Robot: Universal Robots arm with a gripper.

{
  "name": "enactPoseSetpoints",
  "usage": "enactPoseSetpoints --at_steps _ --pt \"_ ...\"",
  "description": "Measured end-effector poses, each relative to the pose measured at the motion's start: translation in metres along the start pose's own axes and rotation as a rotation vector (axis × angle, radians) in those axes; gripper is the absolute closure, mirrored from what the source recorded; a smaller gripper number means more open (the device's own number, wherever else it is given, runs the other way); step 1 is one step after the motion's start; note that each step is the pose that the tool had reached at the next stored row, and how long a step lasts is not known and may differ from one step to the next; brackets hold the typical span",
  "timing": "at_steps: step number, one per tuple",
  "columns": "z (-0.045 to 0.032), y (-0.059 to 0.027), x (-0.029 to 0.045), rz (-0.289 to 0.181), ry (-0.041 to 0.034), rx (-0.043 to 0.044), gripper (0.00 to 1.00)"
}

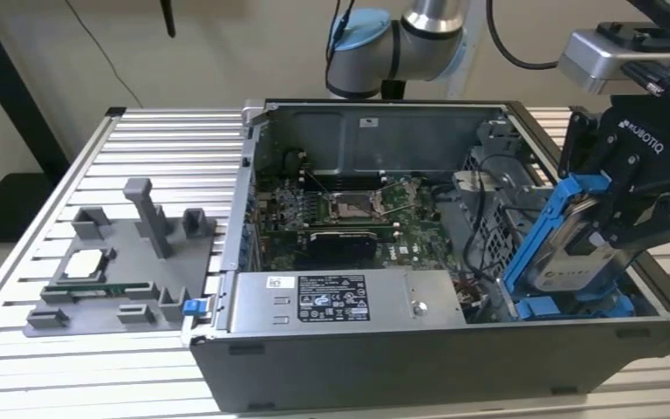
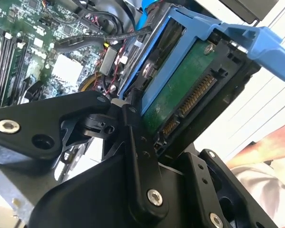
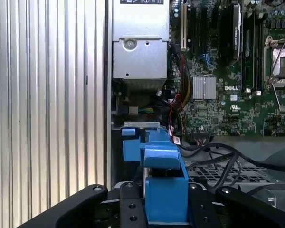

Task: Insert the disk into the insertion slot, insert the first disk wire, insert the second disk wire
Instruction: 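Insert the disk into the insertion slot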

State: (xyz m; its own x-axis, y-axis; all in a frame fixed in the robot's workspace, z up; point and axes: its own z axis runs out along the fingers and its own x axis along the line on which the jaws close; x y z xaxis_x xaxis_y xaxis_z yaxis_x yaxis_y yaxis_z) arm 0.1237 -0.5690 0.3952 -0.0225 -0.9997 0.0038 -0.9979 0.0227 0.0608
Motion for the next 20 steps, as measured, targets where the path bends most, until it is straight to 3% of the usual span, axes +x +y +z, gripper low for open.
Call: enactPoseSetpoints --at_steps 9,16,17,20 --pt "0.0152 -0.0012 -0.0001 0.0 -0.0001 0.0 1.0" --pt "0.0179 -0.0014 -0.0001 0.0 -0.0036 0.0 1.0" --pt "0.0178 -0.0014 -0.0001 0.0 -0.0035 -0.0001 0.0" --pt "0.0167 -0.0013 -0.0001 0.0 -0.0035 -0.0001 0.0"
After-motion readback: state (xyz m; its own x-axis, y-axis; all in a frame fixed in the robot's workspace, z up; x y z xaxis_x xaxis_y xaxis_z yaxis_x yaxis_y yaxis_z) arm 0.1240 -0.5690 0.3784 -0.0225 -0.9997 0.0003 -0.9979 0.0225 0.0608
